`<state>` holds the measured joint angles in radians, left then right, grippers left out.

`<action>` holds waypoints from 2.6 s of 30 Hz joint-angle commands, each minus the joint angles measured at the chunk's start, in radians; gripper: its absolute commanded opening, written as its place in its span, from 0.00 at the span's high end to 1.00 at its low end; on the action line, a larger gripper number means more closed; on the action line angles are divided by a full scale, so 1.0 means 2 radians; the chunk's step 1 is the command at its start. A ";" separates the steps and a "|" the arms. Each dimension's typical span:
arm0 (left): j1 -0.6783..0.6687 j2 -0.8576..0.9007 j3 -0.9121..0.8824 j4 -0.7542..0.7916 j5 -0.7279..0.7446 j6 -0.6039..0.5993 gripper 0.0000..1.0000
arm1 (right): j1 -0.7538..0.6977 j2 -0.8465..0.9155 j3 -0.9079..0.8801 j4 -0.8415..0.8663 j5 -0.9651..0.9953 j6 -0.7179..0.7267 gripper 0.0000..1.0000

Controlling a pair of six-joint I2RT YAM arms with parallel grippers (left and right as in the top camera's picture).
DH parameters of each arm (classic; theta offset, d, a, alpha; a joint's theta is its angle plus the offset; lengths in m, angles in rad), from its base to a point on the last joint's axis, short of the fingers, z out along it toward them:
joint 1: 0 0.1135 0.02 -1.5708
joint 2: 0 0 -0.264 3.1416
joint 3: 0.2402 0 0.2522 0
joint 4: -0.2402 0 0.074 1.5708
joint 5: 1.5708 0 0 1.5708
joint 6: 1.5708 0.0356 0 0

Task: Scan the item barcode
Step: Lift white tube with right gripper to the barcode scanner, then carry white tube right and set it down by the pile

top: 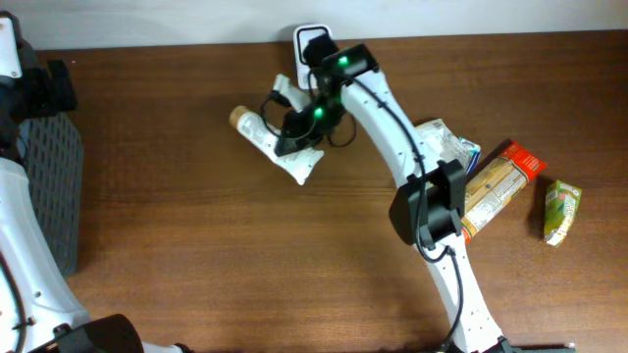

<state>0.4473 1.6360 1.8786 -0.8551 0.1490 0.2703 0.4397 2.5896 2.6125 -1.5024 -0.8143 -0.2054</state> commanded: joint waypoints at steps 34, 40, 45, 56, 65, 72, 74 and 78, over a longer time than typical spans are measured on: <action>0.001 -0.007 0.003 0.001 0.002 0.008 0.01 | -0.007 -0.018 -0.011 0.405 0.678 -0.214 0.96; 0.000 -0.007 0.004 0.001 0.002 0.008 0.01 | 0.004 0.010 -0.011 0.416 0.692 -0.224 0.96; 0.001 -0.007 0.004 0.001 0.002 0.008 0.01 | 0.016 0.001 -0.011 0.406 0.694 -0.212 0.96; 0.000 -0.007 0.004 0.001 0.002 0.008 0.01 | 0.028 -0.163 -0.011 -0.086 0.411 0.235 0.96; 0.001 -0.007 0.004 0.001 0.002 0.008 0.01 | 0.015 -0.163 -0.202 -0.046 0.416 0.263 0.96; 0.000 -0.007 0.003 0.001 0.002 0.008 0.01 | 0.015 -0.163 -0.268 -0.098 0.458 0.270 0.93; 0.001 -0.007 0.003 0.001 0.002 0.008 0.01 | 0.015 -0.163 -0.301 -0.098 0.458 0.268 0.58; 0.001 -0.007 0.004 0.001 0.002 0.008 0.01 | 0.015 -0.182 -0.287 -0.098 0.458 0.250 0.25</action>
<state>0.4473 1.6360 1.8786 -0.8551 0.1490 0.2703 0.4736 2.2841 2.0064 -1.6947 0.0864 0.3141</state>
